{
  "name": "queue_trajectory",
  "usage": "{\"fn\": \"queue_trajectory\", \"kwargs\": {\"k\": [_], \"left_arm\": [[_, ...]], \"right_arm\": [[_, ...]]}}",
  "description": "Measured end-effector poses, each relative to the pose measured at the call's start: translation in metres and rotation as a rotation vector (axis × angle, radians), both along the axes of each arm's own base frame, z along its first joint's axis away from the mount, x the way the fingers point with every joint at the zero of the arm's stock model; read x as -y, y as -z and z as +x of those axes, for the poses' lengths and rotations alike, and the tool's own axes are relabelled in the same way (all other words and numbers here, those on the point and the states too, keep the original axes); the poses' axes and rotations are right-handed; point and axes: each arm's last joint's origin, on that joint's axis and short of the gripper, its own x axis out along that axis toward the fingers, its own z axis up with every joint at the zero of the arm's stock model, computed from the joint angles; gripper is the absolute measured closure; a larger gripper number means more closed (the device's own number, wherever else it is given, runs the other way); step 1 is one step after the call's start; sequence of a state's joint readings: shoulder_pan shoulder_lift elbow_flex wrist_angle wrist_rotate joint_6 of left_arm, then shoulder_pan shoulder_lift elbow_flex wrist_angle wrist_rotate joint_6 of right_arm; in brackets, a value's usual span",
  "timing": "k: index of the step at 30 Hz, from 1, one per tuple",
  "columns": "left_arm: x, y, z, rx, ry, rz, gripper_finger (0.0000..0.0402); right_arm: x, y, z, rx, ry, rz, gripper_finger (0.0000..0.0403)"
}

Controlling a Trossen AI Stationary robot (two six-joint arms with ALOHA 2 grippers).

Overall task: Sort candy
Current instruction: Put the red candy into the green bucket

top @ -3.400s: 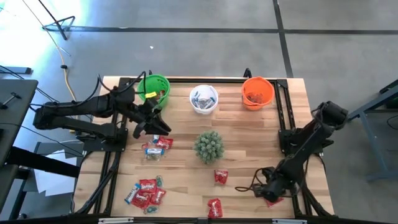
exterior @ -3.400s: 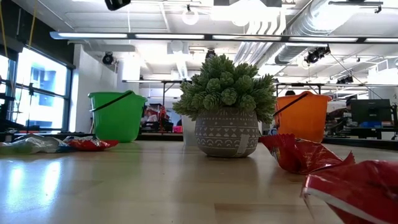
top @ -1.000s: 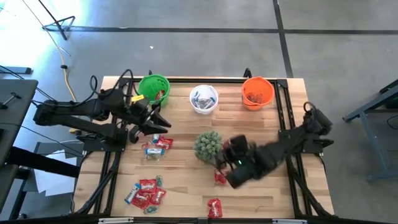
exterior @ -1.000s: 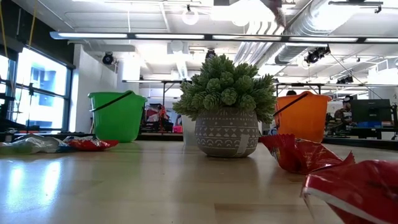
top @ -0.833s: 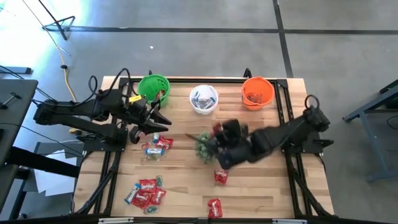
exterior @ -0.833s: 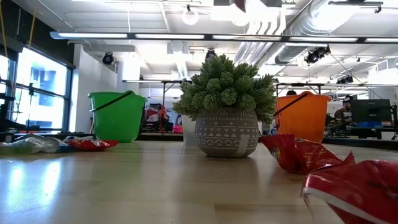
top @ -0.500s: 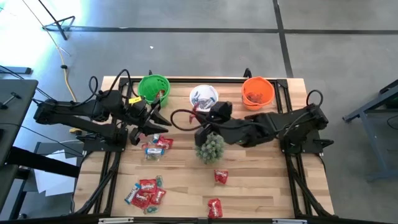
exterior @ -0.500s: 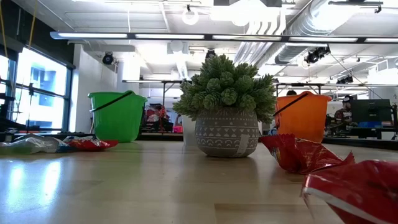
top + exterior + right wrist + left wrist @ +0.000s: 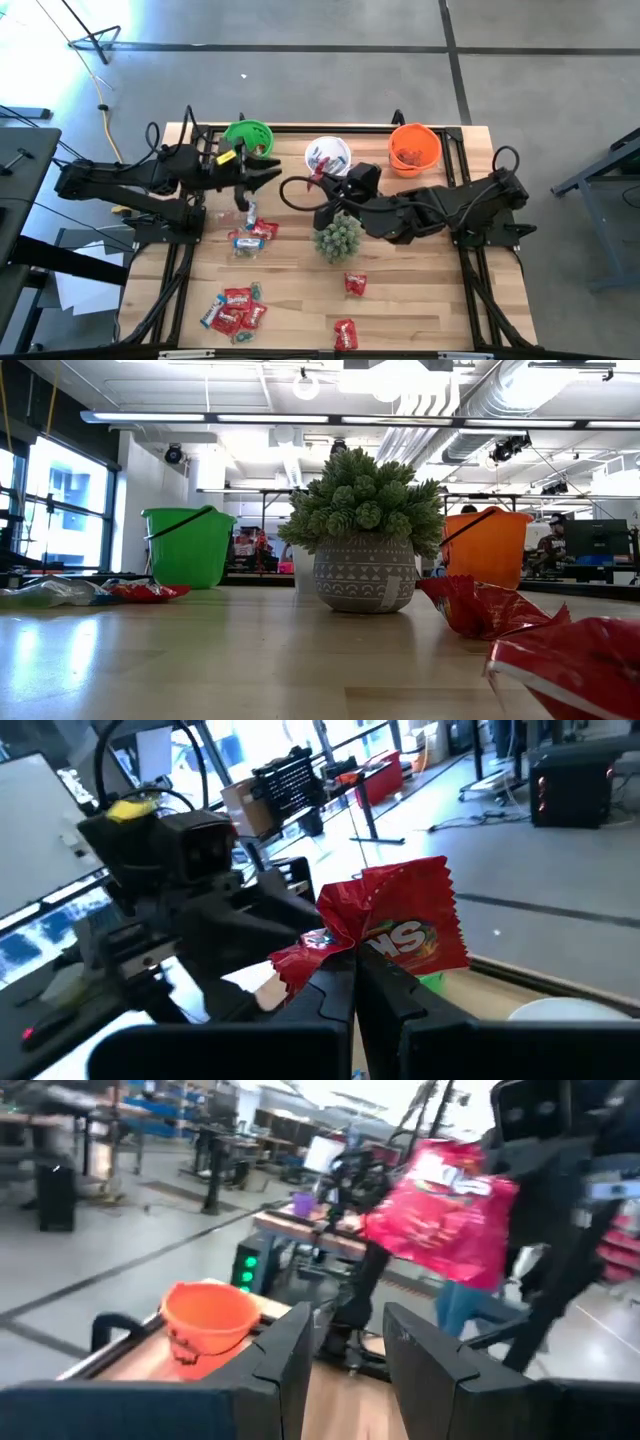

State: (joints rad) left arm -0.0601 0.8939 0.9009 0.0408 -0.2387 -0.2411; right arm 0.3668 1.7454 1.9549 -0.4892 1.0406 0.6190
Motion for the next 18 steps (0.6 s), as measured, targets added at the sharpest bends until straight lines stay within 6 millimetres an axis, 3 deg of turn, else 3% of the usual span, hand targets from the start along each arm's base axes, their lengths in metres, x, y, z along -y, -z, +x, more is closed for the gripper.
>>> {"fn": "queue_trajectory", "kwargs": {"k": [6,18], "left_arm": [[0.007,-0.003,0.003,0.034,0.232,0.074,0.0291],[0.008,-0.002,0.003,0.026,0.254,0.127,0.029]], "right_arm": [[0.003,-0.001,0.004,-0.051,-0.091,-0.053,0.0403],[0.012,-0.007,0.014,-0.065,-0.355,-0.119,0.0403]]}}
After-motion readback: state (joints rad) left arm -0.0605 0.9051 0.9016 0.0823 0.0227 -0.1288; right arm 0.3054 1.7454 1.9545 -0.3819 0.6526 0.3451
